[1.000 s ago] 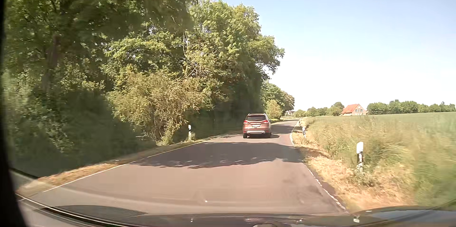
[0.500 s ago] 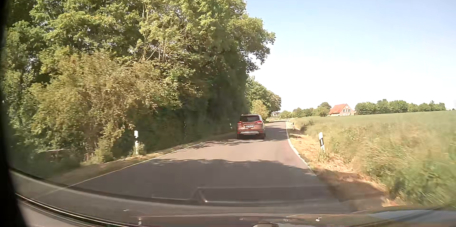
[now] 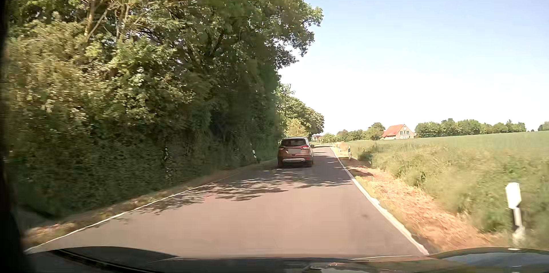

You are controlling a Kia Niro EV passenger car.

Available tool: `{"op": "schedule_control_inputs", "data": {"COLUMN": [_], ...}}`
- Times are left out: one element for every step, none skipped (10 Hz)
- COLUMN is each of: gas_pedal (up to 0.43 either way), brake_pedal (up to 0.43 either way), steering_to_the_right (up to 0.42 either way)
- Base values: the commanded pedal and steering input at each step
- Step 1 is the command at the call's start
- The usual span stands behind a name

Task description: Follow the waypoints while adhering to traffic rules and regulations

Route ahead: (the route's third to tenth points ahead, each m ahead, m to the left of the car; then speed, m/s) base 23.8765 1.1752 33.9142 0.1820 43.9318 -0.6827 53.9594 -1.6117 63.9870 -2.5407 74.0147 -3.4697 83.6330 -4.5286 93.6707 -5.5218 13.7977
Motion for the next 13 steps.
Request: {"op": "schedule_control_inputs", "data": {"gas_pedal": [0.110,0.110,0.110,0.110,0.118,0.130,0.130,0.150,0.150,0.157,0.169,0.169,0.177], "brake_pedal": [0.000,0.000,0.000,0.000,0.000,0.000,0.000,0.000,0.000,0.000,0.000,0.000,0.000], "steering_to_the_right": [0.027,0.026,0.023,0.019,0.019,0.017,0.016,0.015,0.013,0.012,0.010,0.009,0.008]}}
